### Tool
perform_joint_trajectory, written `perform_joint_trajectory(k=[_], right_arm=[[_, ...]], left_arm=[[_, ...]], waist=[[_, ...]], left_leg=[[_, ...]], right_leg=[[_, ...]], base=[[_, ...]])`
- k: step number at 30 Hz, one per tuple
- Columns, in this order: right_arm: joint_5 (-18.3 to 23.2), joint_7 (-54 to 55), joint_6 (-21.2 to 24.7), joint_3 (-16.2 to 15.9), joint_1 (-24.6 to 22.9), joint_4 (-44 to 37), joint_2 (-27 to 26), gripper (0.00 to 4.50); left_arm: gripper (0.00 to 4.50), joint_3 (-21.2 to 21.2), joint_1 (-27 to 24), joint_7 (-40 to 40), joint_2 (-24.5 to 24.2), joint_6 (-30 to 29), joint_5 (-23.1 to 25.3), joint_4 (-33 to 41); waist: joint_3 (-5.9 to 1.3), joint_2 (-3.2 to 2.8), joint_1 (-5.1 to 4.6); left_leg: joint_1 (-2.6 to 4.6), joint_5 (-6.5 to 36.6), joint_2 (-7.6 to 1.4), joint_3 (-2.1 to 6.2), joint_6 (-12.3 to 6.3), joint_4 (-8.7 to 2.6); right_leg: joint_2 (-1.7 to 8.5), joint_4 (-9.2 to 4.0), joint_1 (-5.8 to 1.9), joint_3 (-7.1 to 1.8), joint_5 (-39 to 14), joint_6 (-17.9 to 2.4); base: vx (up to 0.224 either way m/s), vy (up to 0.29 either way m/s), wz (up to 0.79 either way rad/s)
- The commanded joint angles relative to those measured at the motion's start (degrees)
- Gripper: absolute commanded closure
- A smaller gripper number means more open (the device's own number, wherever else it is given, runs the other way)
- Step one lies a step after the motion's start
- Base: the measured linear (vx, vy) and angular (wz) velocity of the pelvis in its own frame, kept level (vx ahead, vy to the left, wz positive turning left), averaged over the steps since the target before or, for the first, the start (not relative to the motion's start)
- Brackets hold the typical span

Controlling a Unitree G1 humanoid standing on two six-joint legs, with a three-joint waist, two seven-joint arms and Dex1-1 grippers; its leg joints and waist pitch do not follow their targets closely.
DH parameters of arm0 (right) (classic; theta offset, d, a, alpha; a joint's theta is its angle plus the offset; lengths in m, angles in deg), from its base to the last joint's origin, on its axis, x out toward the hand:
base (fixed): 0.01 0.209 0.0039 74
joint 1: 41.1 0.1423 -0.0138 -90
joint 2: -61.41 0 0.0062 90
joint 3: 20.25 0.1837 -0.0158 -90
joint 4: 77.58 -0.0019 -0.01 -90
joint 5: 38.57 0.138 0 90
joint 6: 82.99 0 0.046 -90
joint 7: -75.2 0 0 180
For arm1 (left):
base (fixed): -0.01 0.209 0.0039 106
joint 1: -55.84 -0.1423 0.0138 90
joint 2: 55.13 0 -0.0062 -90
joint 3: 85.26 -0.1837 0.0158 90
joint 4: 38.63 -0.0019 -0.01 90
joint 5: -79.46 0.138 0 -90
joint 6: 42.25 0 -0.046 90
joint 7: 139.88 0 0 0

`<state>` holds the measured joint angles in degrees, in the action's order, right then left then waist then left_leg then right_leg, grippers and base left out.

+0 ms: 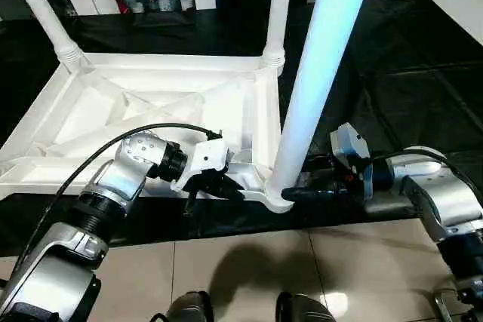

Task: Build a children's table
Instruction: Rotate leg to tighten

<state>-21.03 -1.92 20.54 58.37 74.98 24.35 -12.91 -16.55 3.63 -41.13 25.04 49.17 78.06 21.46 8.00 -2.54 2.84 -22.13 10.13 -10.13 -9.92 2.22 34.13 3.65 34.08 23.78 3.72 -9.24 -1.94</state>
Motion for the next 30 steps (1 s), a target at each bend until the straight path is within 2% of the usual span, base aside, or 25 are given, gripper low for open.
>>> perform_joint_trajectory(k=[1, 4, 10, 11, 12, 13, 15, 16, 17, 18, 19, 20, 21, 22, 23, 24, 26, 28, 29, 30], right_arm=[[-0.31, -1.61, -0.48, -1.37, 0.38, 0.11, -0.20, 2.24], [-0.20, -1.98, -0.83, -1.62, 0.68, 0.71, -0.32, 2.50], [0.65, -2.62, 0.43, -1.78, -1.02, -1.07, -0.27, 2.59], [1.10, -2.21, 1.11, -1.58, -1.68, -1.78, -0.33, 2.59], [1.38, -1.89, 1.54, -1.43, -2.07, -2.20, -0.39, 2.59], [1.91, -1.24, 2.53, -1.18, -2.76, -3.20, -0.49, 2.59], [2.87, 1.26, 5.11, -0.51, -4.53, -5.72, -1.02, 2.59], [3.00, 2.70, 5.78, -0.24, -5.44, -6.82, -1.43, 2.59], [2.44, 5.16, 6.42, -0.04, -6.49, -7.92, -2.07, 2.59], [0.06, 10.89, 7.02, 0.19, -7.50, -8.56, -3.90, 2.59], [-0.61, 12.39, 7.18, 0.24, -7.65, -8.58, -4.44, 2.59], [-2.61, 17.01, 7.80, 0.47, -7.99, -8.69, -6.40, 2.59], [-2.61, 17.01, 7.80, 0.47, -7.99, -8.69, -6.40, 2.59], [-4.25, 23.14, 9.28, 1.15, -8.23, -8.88, -9.78, 2.59], [-4.25, 23.14, 9.28, 1.15, -8.23, -8.88, -9.78, 2.60], [-4.62, 25.97, 10.31, 1.54, -8.34, -9.14, -11.39, 2.60], [-6.38, 35.96, 12.18, 2.74, -7.66, -8.64, -17.52, 2.61], [-7.16, 39.04, 12.34, 3.14, -7.27, -8.12, -19.25, 2.62], [-7.85, 44.98, 12.78, 4.74, -6.02, -6.34, -22.48, 2.62], [-8.53, 54.95, 12.73, 8.09, -3.54, -2.73, -27.74, 2.62]], left_arm=[[4.50, -2.41, 0.41, -2.29, 0.25, 1.12, 0.98, 0.00], [4.50, -2.33, 0.44, -2.28, 0.44, 1.27, 0.95, -0.36], [4.50, -0.76, 1.01, 1.13, 1.84, -1.53, 0.81, -1.07], [4.50, -0.31, 1.20, 2.25, 2.10, -2.42, 0.86, -1.16], [4.50, -0.07, 1.27, 2.82, 2.19, -2.87, 0.89, -1.16], [4.50, 0.37, 1.28, 3.66, 2.41, -3.72, 0.71, -0.98], [4.50, 1.61, 1.32, 6.32, 3.25, -6.50, 0.21, -0.28], [4.50, 2.16, 1.34, 7.79, 3.70, -7.65, 0.13, 0.11], [4.50, 2.82, 1.28, 9.64, 4.35, -9.38, -0.04, 0.84], [4.50, 3.75, 1.17, 12.54, 5.65, -11.69, -0.30, 1.98], [4.50, 3.96, 1.15, 13.23, 6.00, -12.18, -0.32, 2.23], [4.50, 4.41, 1.12, 15.28, 7.20, -13.70, -0.23, 2.86], [4.50, 4.41, 1.12, 15.28, 7.20, -13.70, -0.23, 2.86], [4.50, 5.12, 1.48, 18.86, 9.07, -15.50, 0.20, 2.92], [4.50, 5.12, 1.48, 18.86, 9.07, -15.50, 0.20, 2.92], [4.50, 5.52, 1.73, 20.71, 9.94, -16.35, 0.47, 2.84], [4.50, 7.28, 3.13, 27.86, 13.32, -19.00, 1.15, 1.92], [4.50, 7.65, 3.54, 29.74, 14.15, -19.65, 1.47, 1.69], [4.50, 8.39, 4.17, 32.98, 15.48, -20.70, 1.88, 1.37], [4.50, 9.12, 5.16, 37.82, 17.19, -22.07, 3.04, 0.72]], waist=[[-4.78, 0.71, -0.43], [-4.78, 0.73, -0.38], [-4.74, 0.61, -0.30], [-4.78, 0.40, -0.15], [-4.69, 0.50, 0.01], [-4.78, 0.33, 0.16], [-4.73, 0.43, 0.12], [-4.71, 0.40, 0.29], [-4.70, 0.51, 0.20], [-4.56, 0.68, 0.06], [-4.40, 0.60, 0.00], [-4.30, 0.70, -0.43], [-4.25, 0.76, -0.64], [-4.14, 0.70, -0.98], [-3.96, 0.64, -1.56], [-4.00, 0.84, -1.97], [-4.11, 0.69, -2.61], [-4.23, 0.65, -3.09], [-4.38, 0.46, -3.33], [-4.36, 0.37, -3.79]], left_leg=[[1.06, 7.42, -3.06, 0.64, -6.97, -3.71], [1.07, 7.77, -3.05, 0.62, -6.62, -3.72], [1.13, 7.80, -3.10, 0.59, -6.72, -3.76], [1.15, 7.94, -3.10, 0.61, -6.58, -3.73], [1.27, 8.56, -3.16, 0.57, -6.41, -3.81], [1.40, 8.77, -3.20, 0.61, -6.27, -3.81], [1.30, 9.18, -3.16, 0.66, -5.91, -3.95], [1.56, 9.46, -3.28, 0.64, -5.66, -3.98], [1.43, 9.80, -3.24, 0.66, -5.39, -4.06], [1.44, 10.29, -3.22, 0.63, -4.86, -4.15], [1.41, 10.97, -3.18, 0.73, -4.41, -4.23], [1.21, 12.19, -2.85, 0.91, -3.64, -4.36], [1.11, 12.57, -2.81, 0.95, -3.20, -4.42], [1.39, 13.96, -2.69, 0.98, -2.81, -4.43], [1.17, 14.72, -2.62, 1.07, -2.25, -4.54], [0.99, 15.16, -2.45, 1.23, -2.14, -4.59], [1.15, 15.66, -2.35, 1.23, -1.92, -4.47], [1.01, 14.87, -2.21, 1.30, -1.96, -4.40], [0.93, 14.36, -2.18, 1.27, -2.40, -4.33], [0.74, 14.15, -2.19, 1.19, -2.50, -4.34]], right_leg=[[4.42, -3.66, -3.35, -2.91, -11.98, -14.84], [4.47, -3.73, -3.37, -2.97, -12.55, -14.68], [4.43, -3.78, -3.31, -2.96, -12.17, -14.89], [4.46, -3.78, -3.36, -2.97, -12.45, -14.93], [4.46, -4.00, -3.23, -3.00, -13.42, -14.68], [4.50, -3.99, -3.22, -2.99, -13.77, -14.73], [4.45, -4.02, -3.30, -2.92, -14.28, -14.62], [4.46, -4.12, -3.08, -3.01, -14.54, -14.49], [4.58, -4.18, -3.17, -3.00, -15.28, -14.33], [4.62, -4.39, -3.03, -3.08, -16.69, -13.89], [4.68, -4.44, -2.96, -3.01, -18.03, -13.67], [4.71, -4.73, -3.16, -2.77, -21.40, -12.54], [4.68, -4.79, -3.19, -2.76, -22.46, -11.98], [4.75, -5.30, -2.87, -2.75, -24.96, -10.99], [4.65, -5.27, -2.88, -2.72, -25.93, -10.55], [4.63, -5.41, -3.08, -2.60, -26.99, -9.63], [4.66, -5.59, -2.68, -2.57, -27.55, -9.42], [4.60, -5.60, -2.76, -2.55, -27.08, -8.97], [4.60, -5.54, -2.85, -2.57, -25.74, -9.14], [4.48, -5.46, -2.68, -2.59, -24.14, -9.81]], base=[[0.000, 0.000, 0.00], [0.000, 0.000, 0.00], [0.000, 0.000, 0.00], [0.000, 0.000, 0.00], [0.000, 0.000, 0.00], [0.000, 0.000, 0.00], [0.000, 0.000, 0.00], [0.000, 0.000, 0.00], [0.000, 0.000, 0.00], [0.000, 0.000, 0.00], [0.000, 0.000, 0.00], [0.000, 0.000, 0.00], [0.000, 0.000, 0.00], [0.000, 0.000, 0.00], [0.000, 0.000, 0.00], [0.000, 0.000, 0.00], [0.000, 0.000, 0.00], [0.000, 0.000, 0.00], [0.000, 0.000, 0.00], [0.000, 0.000, 0.00]])
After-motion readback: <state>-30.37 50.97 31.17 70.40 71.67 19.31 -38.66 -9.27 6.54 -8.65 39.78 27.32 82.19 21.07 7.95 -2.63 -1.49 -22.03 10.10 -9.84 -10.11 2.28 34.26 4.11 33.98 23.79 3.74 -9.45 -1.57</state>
